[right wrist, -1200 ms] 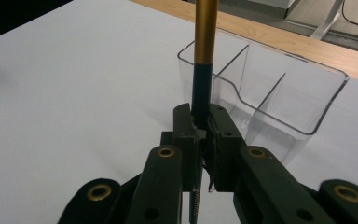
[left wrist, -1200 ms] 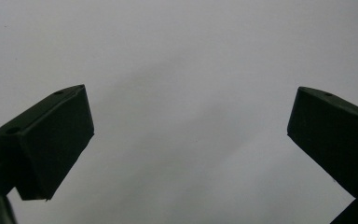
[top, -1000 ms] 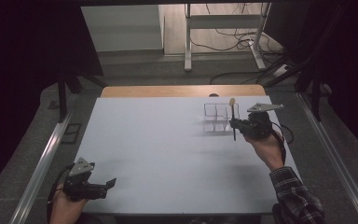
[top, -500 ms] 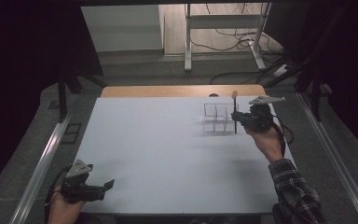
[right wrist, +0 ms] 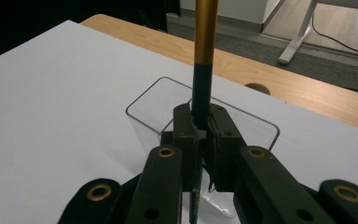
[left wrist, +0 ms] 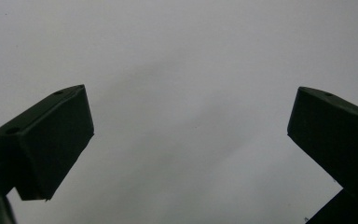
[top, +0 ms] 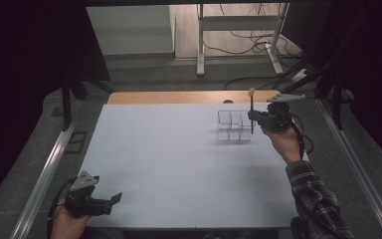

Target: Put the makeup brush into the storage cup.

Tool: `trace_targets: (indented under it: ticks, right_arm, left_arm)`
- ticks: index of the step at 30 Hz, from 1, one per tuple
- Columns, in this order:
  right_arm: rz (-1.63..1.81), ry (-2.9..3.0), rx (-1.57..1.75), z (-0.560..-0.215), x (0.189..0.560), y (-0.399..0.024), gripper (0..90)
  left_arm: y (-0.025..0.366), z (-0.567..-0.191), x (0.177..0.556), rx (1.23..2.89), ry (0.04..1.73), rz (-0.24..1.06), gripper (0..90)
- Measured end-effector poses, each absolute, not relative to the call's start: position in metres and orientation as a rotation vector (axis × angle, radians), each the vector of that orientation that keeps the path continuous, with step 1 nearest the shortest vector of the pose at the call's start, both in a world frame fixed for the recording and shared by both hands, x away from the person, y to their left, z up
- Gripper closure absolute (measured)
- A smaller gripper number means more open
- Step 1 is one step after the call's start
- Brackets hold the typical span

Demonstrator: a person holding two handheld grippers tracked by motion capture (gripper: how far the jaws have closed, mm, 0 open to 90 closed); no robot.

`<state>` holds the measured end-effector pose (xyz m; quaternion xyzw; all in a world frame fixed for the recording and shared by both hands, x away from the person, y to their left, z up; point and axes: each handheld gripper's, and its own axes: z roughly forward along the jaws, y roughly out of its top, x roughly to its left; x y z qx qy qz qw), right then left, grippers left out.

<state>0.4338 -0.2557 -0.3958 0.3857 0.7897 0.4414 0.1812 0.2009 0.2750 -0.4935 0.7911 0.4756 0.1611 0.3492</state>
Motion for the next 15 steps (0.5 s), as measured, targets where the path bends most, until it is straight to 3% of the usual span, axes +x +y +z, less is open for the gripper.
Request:
trace_targets:
  ticks: [15]
  right_arm:
    - [1.250, 2.170, 1.111, -0.389, 0.454, -0.259, 83.8]
  left_arm:
    - [0.274, -0.494, 0.201, 2.058, 1.228, 0.417, 0.7]
